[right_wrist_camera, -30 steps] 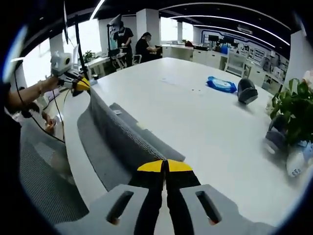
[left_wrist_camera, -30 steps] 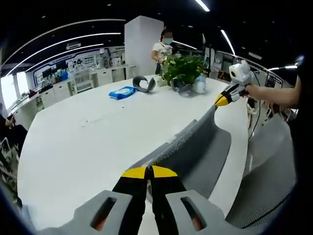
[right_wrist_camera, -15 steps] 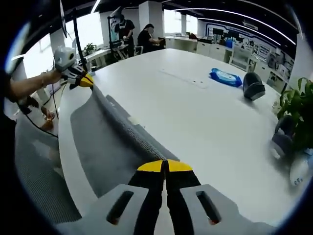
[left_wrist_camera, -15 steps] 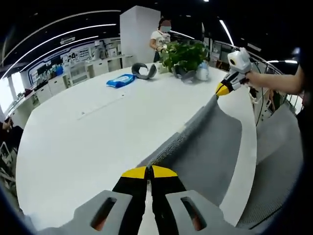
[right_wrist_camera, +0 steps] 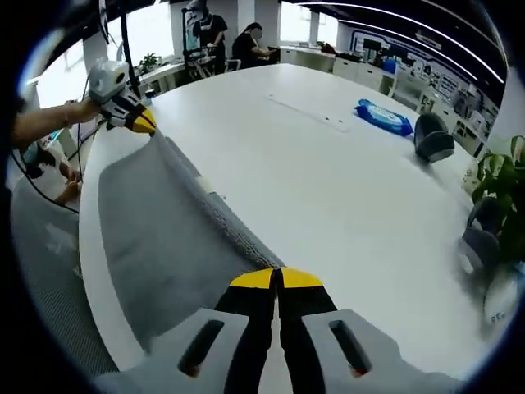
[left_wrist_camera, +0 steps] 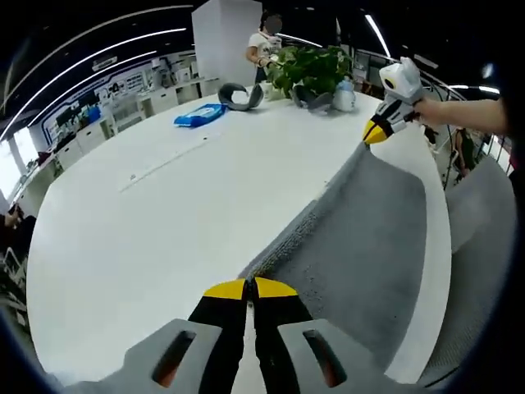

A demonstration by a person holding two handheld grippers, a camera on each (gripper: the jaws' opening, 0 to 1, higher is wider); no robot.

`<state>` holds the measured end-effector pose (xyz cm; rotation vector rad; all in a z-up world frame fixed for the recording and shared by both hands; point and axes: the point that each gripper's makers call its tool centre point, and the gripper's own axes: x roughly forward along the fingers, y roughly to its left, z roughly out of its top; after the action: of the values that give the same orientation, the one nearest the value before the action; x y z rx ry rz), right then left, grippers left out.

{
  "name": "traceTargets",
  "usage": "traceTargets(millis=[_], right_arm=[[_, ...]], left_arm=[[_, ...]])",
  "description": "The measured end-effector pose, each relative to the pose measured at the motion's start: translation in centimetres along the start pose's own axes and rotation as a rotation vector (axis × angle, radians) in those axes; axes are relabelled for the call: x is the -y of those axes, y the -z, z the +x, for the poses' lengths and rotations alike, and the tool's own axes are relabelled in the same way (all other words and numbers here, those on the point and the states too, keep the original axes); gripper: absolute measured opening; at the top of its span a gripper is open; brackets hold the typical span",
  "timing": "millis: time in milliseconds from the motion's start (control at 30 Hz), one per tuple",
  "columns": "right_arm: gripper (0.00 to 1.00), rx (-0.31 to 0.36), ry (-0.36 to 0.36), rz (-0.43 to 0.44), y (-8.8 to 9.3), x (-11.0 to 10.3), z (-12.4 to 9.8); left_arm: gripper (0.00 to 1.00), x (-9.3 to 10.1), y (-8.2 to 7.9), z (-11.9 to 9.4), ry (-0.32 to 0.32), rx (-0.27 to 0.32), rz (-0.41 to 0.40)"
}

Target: Fold the towel on the table until its edges align and the towel forms a compact rectangular stack.

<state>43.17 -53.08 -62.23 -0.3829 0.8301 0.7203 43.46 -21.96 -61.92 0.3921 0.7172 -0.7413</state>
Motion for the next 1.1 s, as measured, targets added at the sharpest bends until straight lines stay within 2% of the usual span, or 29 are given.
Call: traceTargets(millis=[133, 233, 333, 467, 567, 667, 767, 800, 867, 900, 967, 1100], right_arm=[[0.0, -0.018, 0.007, -0.021, 0.3, 0.2, 0.6], [0.0, -0.03, 0.015, -0.045, 0.5, 0.3, 1.2], [0.0, -0.064, 0.03, -0.099, 1.0, 0.4, 1.9], [0.0, -0.079, 0.042, -0.121, 1.4, 0.4, 2.4], [0.0, -0.074, 0.057, -0.114, 1.3, 0.7, 2.5], [0.0, -0.074, 0.065, -0.106, 1.4, 0.8, 2.6], [0.0, -0.078, 0.065, -0.116, 1.4, 0.8, 2.6], [0.01, -0.079, 0.064, -0.117, 1.4, 0.7, 2.5], [0.02, -0.075, 0.065, -0.112, 1.3, 0.7, 2.3], [0.05, -0.051, 0.074, -0.084, 1.1, 0.7, 1.9], [0.07, -0.053, 0.05, -0.042, 1.3, 0.2, 1.5], [0.07, -0.013, 0.075, -0.041, 1.0, 0.2, 0.0]], left_arm=[[0.02, -0.5, 0.4, 0.8, -0.004, -0.005, -0.008], [0.02, -0.8, 0.8, 1.5, -0.018, -0.014, 0.017], [0.02, -1.0, 0.8, 1.9, -0.033, -0.018, 0.034], [0.03, -1.3, 1.0, 2.7, -0.059, -0.03, 0.099], [0.04, -1.4, 1.0, 2.9, -0.082, -0.029, 0.186], [0.05, -1.4, 1.1, 3.2, -0.082, -0.026, 0.187], [0.07, -1.6, 1.0, 3.3, -0.073, -0.007, 0.14], [0.08, -1.8, 1.0, 3.2, -0.076, 0.0, 0.081], [0.14, -2.4, 1.0, 2.7, -0.1, 0.01, 0.013], [0.17, -2.7, 1.0, 2.3, -0.116, 0.01, 0.002], [0.18, -2.6, 0.8, 1.3, -0.129, 0.023, -0.003], [0.18, -1.3, -0.1, -0.6, -0.142, 0.079, 0.003]])
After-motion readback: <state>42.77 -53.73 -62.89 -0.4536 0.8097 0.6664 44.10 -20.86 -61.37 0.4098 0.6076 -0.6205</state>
